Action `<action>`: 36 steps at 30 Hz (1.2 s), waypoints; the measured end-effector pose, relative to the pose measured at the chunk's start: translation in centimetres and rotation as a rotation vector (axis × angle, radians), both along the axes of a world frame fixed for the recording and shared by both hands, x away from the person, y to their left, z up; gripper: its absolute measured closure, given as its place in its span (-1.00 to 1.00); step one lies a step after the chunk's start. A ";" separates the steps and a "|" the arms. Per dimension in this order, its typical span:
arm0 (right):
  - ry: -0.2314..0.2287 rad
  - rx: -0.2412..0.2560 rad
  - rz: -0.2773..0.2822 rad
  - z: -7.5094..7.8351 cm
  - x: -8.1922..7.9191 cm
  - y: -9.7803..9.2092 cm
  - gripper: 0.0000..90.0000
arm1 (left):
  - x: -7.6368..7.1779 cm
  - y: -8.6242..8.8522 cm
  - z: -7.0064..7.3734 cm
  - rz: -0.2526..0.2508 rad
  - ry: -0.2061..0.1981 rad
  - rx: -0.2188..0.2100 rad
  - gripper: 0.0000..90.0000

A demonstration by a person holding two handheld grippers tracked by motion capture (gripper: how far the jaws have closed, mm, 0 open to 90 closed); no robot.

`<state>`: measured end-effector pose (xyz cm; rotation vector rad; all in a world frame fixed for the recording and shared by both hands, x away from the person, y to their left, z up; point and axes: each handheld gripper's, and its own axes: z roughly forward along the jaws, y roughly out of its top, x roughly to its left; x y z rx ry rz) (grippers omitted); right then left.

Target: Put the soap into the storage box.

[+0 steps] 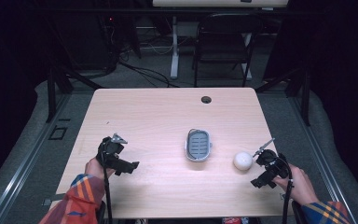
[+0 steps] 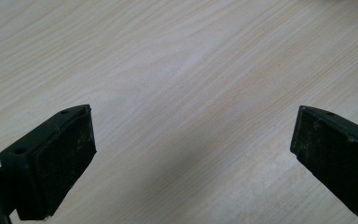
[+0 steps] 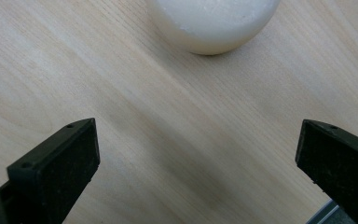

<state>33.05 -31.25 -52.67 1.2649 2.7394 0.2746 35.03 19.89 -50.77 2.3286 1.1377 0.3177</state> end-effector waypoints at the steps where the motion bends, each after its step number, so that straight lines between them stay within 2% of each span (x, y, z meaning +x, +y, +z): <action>1: -0.009 0.008 -0.012 -0.1 -0.1 0.0 -1.00 | 0.0 -0.1 0.0 -0.006 -0.006 0.002 -1.00; 10: 0.011 0.005 -0.001 0.0 0.1 0.2 -1.00 | 0.1 0.0 -0.1 -0.006 0.007 -0.002 -1.00; 11: 0.013 -0.016 0.004 0.1 0.1 0.3 -1.00 | 0.1 0.1 -0.1 -0.006 0.007 -0.001 -1.00; 13: 0.010 0.006 0.007 0.0 0.1 0.3 -1.00 | -0.1 0.0 0.0 0.001 -0.003 0.002 -1.00; 15: 0.008 0.005 0.007 0.1 0.1 0.2 -1.00 | -0.1 0.0 0.0 -0.001 -0.002 0.003 -1.00; 16: -0.003 0.026 -0.009 0.2 0.0 0.3 -1.00 | -0.1 -0.1 0.0 -0.001 -0.002 0.004 -1.00; 17: -0.011 0.071 -0.018 0.3 0.1 0.2 -1.00 | -0.1 0.0 0.0 0.000 -0.004 0.002 -1.00; 20: -0.002 0.084 -0.008 0.7 0.3 0.3 -1.00 | 0.0 0.0 0.0 -0.002 0.004 0.002 -1.00; 23: -0.018 0.083 0.019 0.9 0.6 0.5 -1.00 | 0.0 0.0 -0.1 -0.002 0.006 0.005 -1.00; 25: -0.045 0.115 0.012 0.8 0.6 0.9 -1.00 | 0.0 -0.1 -0.1 -0.003 0.007 0.007 -1.00; 27: -0.057 0.091 0.050 1.2 0.9 1.2 -1.00 | 0.1 -0.1 -0.1 -0.002 0.009 0.007 -1.00; 29: -0.054 0.102 0.068 1.1 1.5 1.5 -1.00 | 0.1 -0.1 -0.1 0.000 0.011 0.007 -1.00; 32: -0.049 0.079 0.075 0.9 2.2 1.9 -1.00 | 0.1 -0.1 -0.1 -0.003 0.010 0.006 -1.00; 35: -0.070 0.093 0.059 0.7 2.5 2.2 -1.00 | 0.1 -0.1 -0.1 -0.002 0.012 0.006 -1.00; 36: -0.063 0.075 0.071 0.7 3.1 2.4 -1.00 | 0.1 -0.1 -0.1 -0.003 0.011 0.007 -1.00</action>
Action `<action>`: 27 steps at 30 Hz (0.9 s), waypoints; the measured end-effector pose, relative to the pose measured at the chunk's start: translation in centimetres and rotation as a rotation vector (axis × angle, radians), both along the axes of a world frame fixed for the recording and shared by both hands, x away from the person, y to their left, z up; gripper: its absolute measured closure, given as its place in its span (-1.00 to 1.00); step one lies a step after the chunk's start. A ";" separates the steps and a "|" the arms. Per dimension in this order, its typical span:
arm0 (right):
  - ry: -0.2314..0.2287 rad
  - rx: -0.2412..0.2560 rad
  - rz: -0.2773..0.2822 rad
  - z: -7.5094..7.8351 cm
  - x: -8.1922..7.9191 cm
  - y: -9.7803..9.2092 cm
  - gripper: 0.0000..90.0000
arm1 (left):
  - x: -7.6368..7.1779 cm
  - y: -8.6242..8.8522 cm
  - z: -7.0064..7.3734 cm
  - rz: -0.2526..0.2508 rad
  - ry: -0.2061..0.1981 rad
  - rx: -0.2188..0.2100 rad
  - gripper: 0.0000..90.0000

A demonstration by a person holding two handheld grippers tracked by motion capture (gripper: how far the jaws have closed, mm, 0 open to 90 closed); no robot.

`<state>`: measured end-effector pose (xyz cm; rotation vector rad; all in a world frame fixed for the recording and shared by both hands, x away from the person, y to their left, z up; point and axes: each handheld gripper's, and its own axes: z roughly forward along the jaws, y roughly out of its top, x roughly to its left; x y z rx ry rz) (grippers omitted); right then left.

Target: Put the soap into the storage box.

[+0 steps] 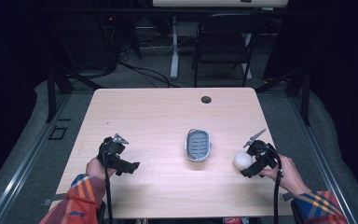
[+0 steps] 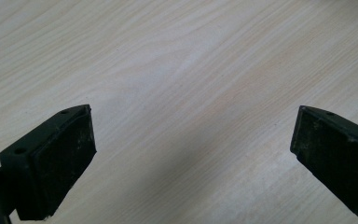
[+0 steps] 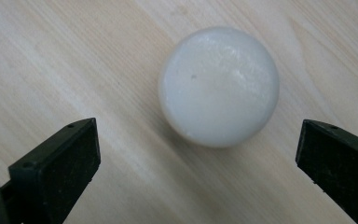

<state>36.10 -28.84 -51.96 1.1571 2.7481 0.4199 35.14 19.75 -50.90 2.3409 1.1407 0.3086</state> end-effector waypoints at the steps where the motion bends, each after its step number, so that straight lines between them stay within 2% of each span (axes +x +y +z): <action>1: 0.002 0.023 -0.006 -0.2 0.2 0.2 -1.00 | 0.0 0.0 0.0 -0.002 0.000 0.000 -1.00; 2: 0.002 0.023 -0.006 -0.2 0.2 0.2 -1.00 | 0.0 0.0 0.0 -0.002 0.000 0.000 -1.00; 3: 0.015 -0.003 0.012 -0.4 0.8 0.5 -1.00 | 0.0 0.0 0.0 -0.002 -0.001 0.000 -1.00; 6: 0.022 0.002 0.009 -0.8 1.3 0.9 -1.00 | -0.1 0.0 0.0 0.000 0.000 -0.002 -1.00; 8: 0.035 -0.023 0.027 -1.0 2.2 1.2 -1.00 | -0.1 0.0 0.0 0.002 -0.002 -0.004 -1.00; 12: 0.044 -0.027 0.030 -1.3 2.7 1.5 -1.00 | 0.0 0.0 0.0 -0.002 0.004 -0.005 -1.00; 13: 0.045 -0.007 0.015 -1.6 2.8 1.7 -1.00 | 0.0 0.0 0.0 -0.004 0.005 -0.004 -1.00; 14: 0.056 -0.033 0.035 -1.5 3.0 1.7 -1.00 | 0.0 0.0 0.0 -0.004 0.005 -0.004 -1.00; 18: 0.052 -0.014 0.016 -1.8 3.0 1.8 -1.00 | 0.0 0.1 0.0 -0.005 0.003 -0.003 -1.00; 19: 0.068 -0.040 0.035 -1.6 3.2 1.7 -1.00 | 0.0 0.0 0.0 -0.004 0.002 -0.003 -1.00; 20: 0.057 -0.019 0.012 -1.8 3.1 1.8 -1.00 | -0.1 0.0 0.0 -0.004 0.002 -0.003 -1.00; 21: 0.075 -0.050 0.029 -1.7 3.3 1.7 -0.93 | -0.1 0.0 0.0 -0.005 0.001 -0.002 -1.00; 25: 0.079 -0.034 0.014 -1.9 3.2 1.7 -0.80 | -0.1 0.0 0.0 -0.004 0.000 -0.002 -1.00; 26: 0.081 -0.048 0.012 -1.9 3.2 1.7 -0.75 | -0.1 0.0 0.0 -0.004 0.002 -0.003 -1.00; 27: 0.087 -0.033 0.021 -1.9 3.3 1.6 -0.68 | -0.1 0.0 0.0 -0.005 0.004 -0.003 -1.00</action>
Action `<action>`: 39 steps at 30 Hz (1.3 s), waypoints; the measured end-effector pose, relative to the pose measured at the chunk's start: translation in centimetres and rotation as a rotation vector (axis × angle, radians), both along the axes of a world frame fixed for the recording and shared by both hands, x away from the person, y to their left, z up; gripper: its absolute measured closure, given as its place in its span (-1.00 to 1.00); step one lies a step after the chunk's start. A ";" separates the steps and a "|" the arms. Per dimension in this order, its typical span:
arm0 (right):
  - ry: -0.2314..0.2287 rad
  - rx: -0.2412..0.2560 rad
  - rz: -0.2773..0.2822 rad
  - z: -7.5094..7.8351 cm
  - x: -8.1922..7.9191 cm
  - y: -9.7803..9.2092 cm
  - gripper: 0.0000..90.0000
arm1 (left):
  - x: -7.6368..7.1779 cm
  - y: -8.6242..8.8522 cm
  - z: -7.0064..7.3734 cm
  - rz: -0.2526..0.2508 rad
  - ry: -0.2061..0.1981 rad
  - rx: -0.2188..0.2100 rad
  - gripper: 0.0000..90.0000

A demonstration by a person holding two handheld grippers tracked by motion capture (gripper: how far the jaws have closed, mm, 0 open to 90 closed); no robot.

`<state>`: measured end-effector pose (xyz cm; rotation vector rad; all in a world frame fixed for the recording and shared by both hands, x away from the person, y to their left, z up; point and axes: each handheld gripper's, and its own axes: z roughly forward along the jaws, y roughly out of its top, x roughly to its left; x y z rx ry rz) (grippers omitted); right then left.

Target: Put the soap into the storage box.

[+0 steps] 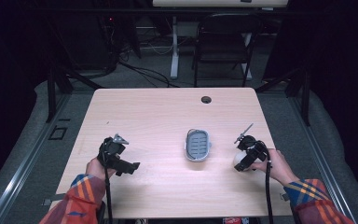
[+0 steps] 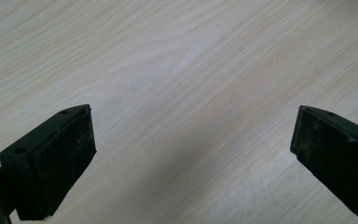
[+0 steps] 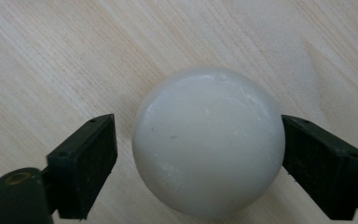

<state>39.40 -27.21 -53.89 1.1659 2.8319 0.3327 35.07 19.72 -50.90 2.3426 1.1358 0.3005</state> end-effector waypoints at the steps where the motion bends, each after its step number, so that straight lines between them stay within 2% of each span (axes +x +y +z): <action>1: 0.000 0.000 0.000 0.0 0.0 0.0 -0.68 | 0.0 0.0 0.0 0.000 0.000 0.000 -1.00; 2: -0.003 -0.011 -0.005 0.0 0.0 0.1 -0.67 | 0.0 0.0 0.0 -0.001 0.002 0.000 -1.00; 3: 0.010 -0.035 0.019 0.2 0.1 0.0 -0.62 | 0.0 0.0 -0.1 -0.003 0.005 0.000 -1.00; 5: 0.016 -0.049 0.029 0.3 0.2 0.0 -0.60 | 0.1 -0.1 -0.1 -0.005 0.005 0.001 -1.00; 6: -0.001 -0.021 -0.004 0.0 0.0 0.1 -0.55 | 0.1 -0.1 -0.1 -0.006 0.007 0.002 -1.00; 7: 0.004 -0.038 0.008 0.1 0.1 0.0 -0.51 | 0.1 -0.1 -0.1 -0.006 0.010 0.004 -1.00; 11: -0.006 -0.024 -0.003 0.0 0.1 -0.1 -0.49 | 0.1 -0.2 -0.1 -0.006 0.010 0.007 -1.00; 14: 0.006 -0.047 0.014 0.2 0.2 0.0 -0.48 | 0.0 -0.2 -0.1 -0.006 0.011 0.006 -1.00; 16: -0.013 -0.035 0.002 0.0 0.0 0.1 -0.48 | 0.0 -0.1 -0.1 -0.008 0.010 0.008 -1.00; 18: -0.017 -0.058 0.013 0.1 -0.1 0.1 -0.48 | 0.0 -0.1 0.0 -0.008 0.009 0.008 -1.00; 20: -0.023 -0.046 0.006 0.0 -0.2 0.2 -0.48 | 0.0 -0.1 0.0 -0.009 0.009 0.009 -1.00; 21: -0.022 -0.068 0.026 0.2 -0.1 0.2 -0.48 | 0.0 -0.1 0.0 -0.012 0.009 0.008 -1.00; 28: -0.029 -0.075 0.037 0.6 -0.3 0.3 -0.48 | -0.1 -0.1 0.0 -0.012 0.001 0.010 -1.00; 29: -0.036 -0.055 0.025 0.5 -0.4 0.3 -0.48 | -0.1 0.0 0.0 -0.011 0.001 0.010 -1.00; 33: -0.039 -0.066 0.030 0.8 -0.4 0.3 -0.48 | -0.1 -0.1 0.0 -0.013 0.003 0.008 -1.00; 35: -0.048 -0.045 0.020 0.7 -0.6 0.4 -0.48 | -0.1 -0.1 0.0 -0.015 0.005 0.009 -1.00; 39: -0.044 -0.062 0.038 0.9 -0.7 0.6 -0.48 | -0.1 -0.1 0.0 -0.015 0.005 0.009 -1.00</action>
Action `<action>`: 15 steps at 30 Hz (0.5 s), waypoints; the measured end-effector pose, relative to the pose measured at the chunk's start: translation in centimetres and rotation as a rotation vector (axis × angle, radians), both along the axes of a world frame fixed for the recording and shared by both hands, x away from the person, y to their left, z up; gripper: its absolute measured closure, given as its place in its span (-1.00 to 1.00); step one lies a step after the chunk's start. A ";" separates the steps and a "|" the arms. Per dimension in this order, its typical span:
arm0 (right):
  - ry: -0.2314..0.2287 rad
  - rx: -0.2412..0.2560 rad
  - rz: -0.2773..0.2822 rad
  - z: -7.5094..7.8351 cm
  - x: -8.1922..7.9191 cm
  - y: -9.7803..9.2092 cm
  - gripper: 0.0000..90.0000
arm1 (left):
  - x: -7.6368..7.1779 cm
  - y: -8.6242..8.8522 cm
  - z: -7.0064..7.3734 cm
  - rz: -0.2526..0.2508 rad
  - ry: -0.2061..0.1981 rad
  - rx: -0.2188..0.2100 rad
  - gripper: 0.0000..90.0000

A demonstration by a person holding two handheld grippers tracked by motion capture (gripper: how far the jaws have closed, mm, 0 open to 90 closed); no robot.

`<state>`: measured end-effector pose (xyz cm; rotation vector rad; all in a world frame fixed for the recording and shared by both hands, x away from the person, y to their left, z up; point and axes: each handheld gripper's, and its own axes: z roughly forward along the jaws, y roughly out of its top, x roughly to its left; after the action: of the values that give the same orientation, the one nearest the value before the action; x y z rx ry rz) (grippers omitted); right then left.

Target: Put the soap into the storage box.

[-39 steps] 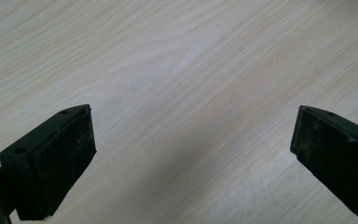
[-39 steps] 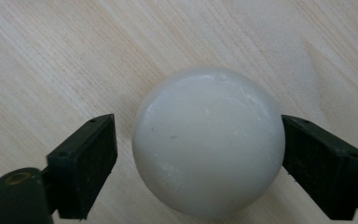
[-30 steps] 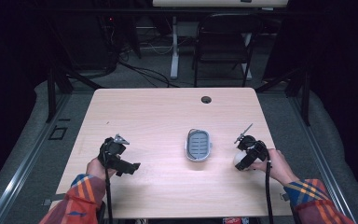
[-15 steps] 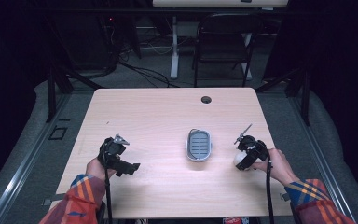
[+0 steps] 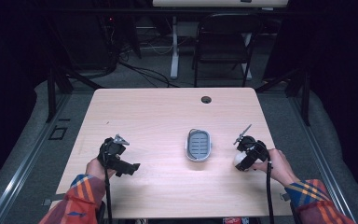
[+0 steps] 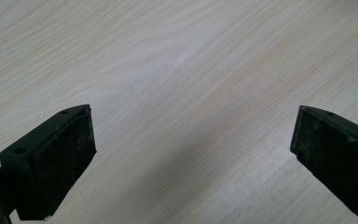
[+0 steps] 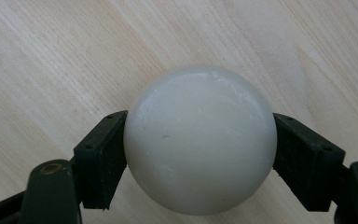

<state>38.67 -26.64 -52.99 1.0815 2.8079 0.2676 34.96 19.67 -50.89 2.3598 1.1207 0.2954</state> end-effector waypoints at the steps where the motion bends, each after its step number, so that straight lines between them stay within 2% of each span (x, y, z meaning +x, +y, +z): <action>1: 0.002 0.011 0.000 0.0 -0.1 0.1 -0.48 | 0.0 0.0 0.0 0.001 0.000 0.000 -1.00; 2: 0.002 0.011 0.000 0.0 -0.1 0.1 -0.48 | 0.0 0.0 0.0 0.001 0.000 0.000 -1.00; 3: 0.009 -0.015 0.016 0.2 0.0 0.1 -0.48 | 0.0 0.0 0.0 -0.001 0.000 0.000 -1.00; 4: 0.003 0.002 0.003 0.1 -0.2 0.1 -0.48 | 0.0 0.0 0.0 -0.002 0.001 0.000 -1.00; 7: 0.003 0.000 0.008 0.3 -0.3 0.2 -0.48 | 0.0 0.0 0.0 -0.002 0.000 0.001 -1.00; 8: -0.003 -0.025 0.017 0.5 -0.3 0.2 -0.48 | 0.0 0.0 0.0 -0.002 0.000 0.002 -1.00; 9: -0.005 0.005 0.008 0.3 -0.4 0.3 -0.48 | 0.0 0.0 0.0 -0.002 -0.001 0.003 -1.00; 10: -0.005 0.014 0.005 0.4 -0.5 0.3 -0.48 | 0.0 0.0 0.0 -0.002 -0.001 0.003 -1.00; 12: -0.005 -0.006 0.017 0.6 -0.5 0.4 -0.48 | 0.0 0.0 0.0 -0.002 -0.001 0.002 -1.00; 15: -0.011 -0.004 0.022 0.9 -0.6 0.4 -0.48 | 0.0 0.0 0.0 -0.003 0.000 0.002 -1.00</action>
<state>38.08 -26.19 -52.08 1.0451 2.8113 0.2688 34.97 19.67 -50.89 2.3631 1.1171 0.2951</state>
